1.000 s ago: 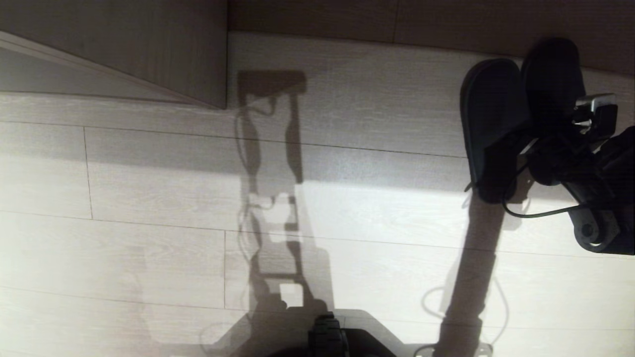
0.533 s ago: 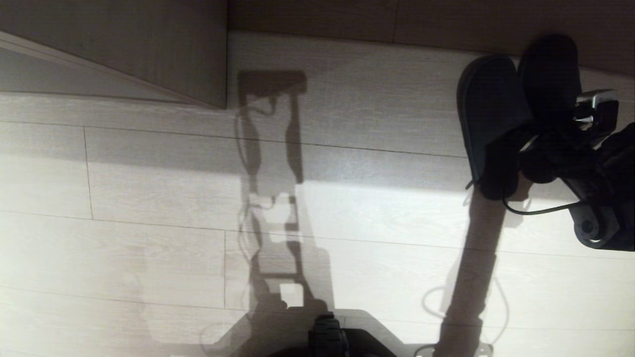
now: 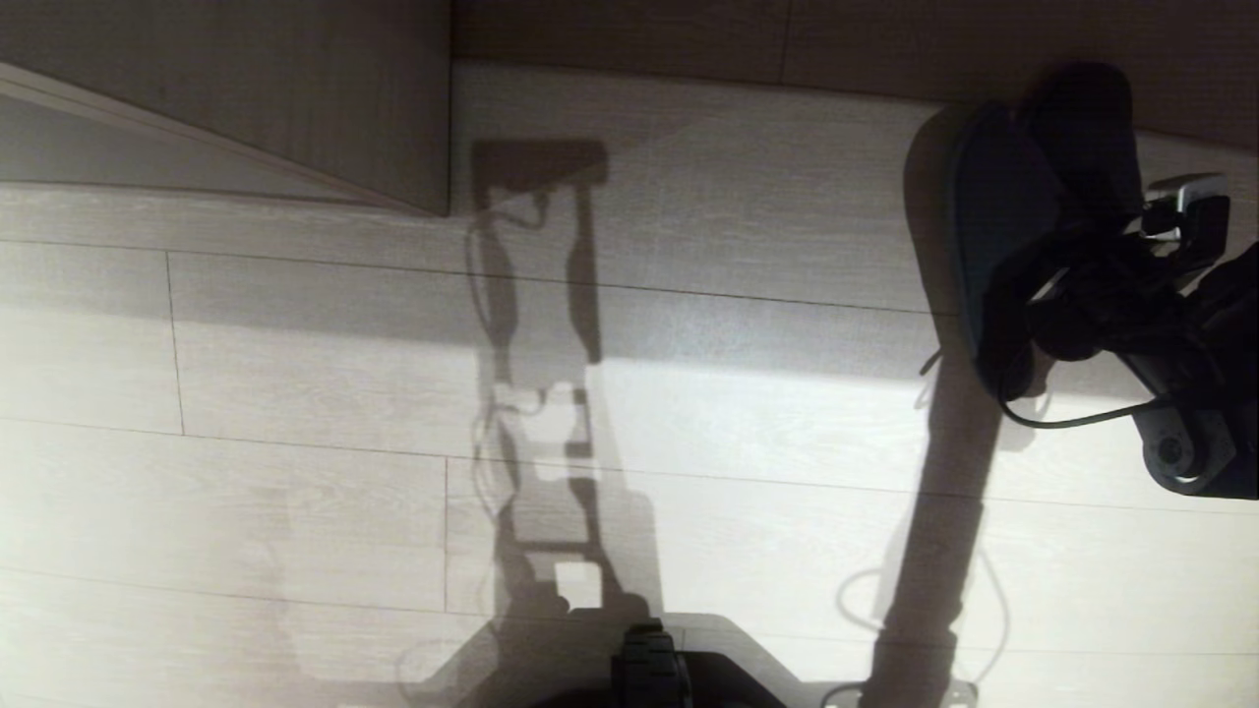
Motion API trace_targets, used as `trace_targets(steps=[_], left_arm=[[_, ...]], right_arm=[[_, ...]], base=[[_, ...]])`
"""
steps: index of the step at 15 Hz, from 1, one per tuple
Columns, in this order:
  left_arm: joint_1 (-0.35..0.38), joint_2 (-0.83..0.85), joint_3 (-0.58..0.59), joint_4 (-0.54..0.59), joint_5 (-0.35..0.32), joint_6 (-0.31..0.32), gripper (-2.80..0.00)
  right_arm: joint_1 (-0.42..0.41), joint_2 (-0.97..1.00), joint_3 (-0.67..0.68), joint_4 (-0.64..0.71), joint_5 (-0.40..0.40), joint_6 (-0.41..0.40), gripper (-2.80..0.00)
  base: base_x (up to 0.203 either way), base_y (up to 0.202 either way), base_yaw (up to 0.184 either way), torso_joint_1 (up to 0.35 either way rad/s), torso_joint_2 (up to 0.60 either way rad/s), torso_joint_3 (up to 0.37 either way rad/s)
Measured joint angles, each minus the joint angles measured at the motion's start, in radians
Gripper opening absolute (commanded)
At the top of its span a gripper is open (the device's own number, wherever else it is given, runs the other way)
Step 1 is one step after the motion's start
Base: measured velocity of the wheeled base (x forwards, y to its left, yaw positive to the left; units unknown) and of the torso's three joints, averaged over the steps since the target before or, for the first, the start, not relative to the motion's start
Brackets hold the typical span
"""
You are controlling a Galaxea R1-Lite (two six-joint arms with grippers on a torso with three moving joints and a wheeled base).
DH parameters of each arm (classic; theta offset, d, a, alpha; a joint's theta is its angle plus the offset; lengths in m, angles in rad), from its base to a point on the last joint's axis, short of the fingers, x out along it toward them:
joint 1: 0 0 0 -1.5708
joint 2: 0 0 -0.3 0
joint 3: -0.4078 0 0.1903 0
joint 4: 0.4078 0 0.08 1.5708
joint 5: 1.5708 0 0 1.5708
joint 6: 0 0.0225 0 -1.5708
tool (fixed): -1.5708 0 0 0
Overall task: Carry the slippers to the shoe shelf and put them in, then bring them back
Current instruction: Pick up the slippers on the floor
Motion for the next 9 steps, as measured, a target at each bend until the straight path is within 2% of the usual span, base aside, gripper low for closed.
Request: trace_targets(steps=[5, 9], left_arm=[[0.000, 0.000, 0.000, 0.000, 0.000, -0.001, -2.80], [0.000, 0.000, 0.000, -0.001, 0.000, 0.000, -2.80]], right_arm=[[-0.002, -0.110, 0.100, 0.053, 0.000, 0.003, -2.80], [-0.007, -0.308, 0.224, 0.225, -0.001, 0.002, -2.80]], base=[[0.000, 0.000, 0.000, 0.000, 0.00, 0.000], [0.000, 0.000, 0.000, 0.000, 0.00, 0.000]])
